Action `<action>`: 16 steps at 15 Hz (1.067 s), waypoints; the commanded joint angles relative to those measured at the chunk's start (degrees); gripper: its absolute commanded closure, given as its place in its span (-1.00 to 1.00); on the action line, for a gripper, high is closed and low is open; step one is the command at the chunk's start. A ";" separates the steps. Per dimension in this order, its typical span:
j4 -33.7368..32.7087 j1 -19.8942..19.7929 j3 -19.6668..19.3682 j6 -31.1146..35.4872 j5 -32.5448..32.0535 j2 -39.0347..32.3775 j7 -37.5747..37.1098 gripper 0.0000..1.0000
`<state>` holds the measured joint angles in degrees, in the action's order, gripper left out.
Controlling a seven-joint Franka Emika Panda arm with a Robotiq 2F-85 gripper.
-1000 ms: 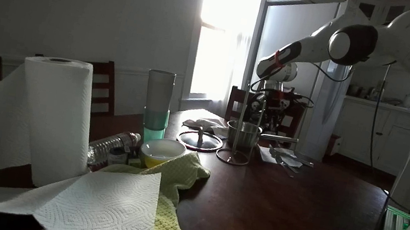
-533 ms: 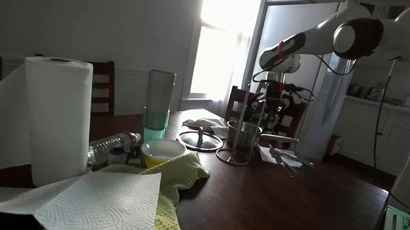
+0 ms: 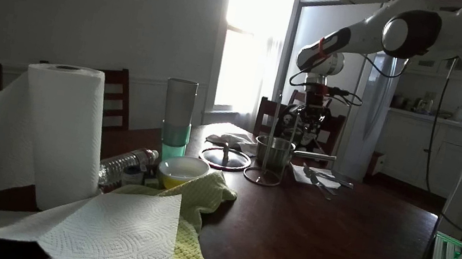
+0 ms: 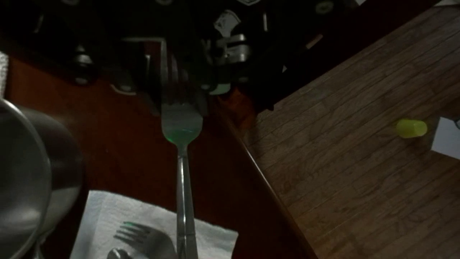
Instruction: Move the fork from under the paper towel to on top of it
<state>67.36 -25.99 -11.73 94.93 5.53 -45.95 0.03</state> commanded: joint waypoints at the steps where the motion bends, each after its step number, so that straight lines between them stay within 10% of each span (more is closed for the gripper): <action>1: 10.00 0.83 0.09 -2.25 -1.73 5.60 4.47 0.86; 10: 33.37 4.43 1.22 8.23 -3.67 14.85 12.53 0.86; 11: 24.72 3.99 0.49 3.02 -3.06 9.06 9.67 0.44; 15: 30.27 4.76 0.89 6.61 -3.03 12.20 11.37 0.44; 16: 30.50 4.74 0.88 6.67 -3.03 12.47 11.51 0.86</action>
<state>98.17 -21.19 -10.86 101.82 2.52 -33.32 11.52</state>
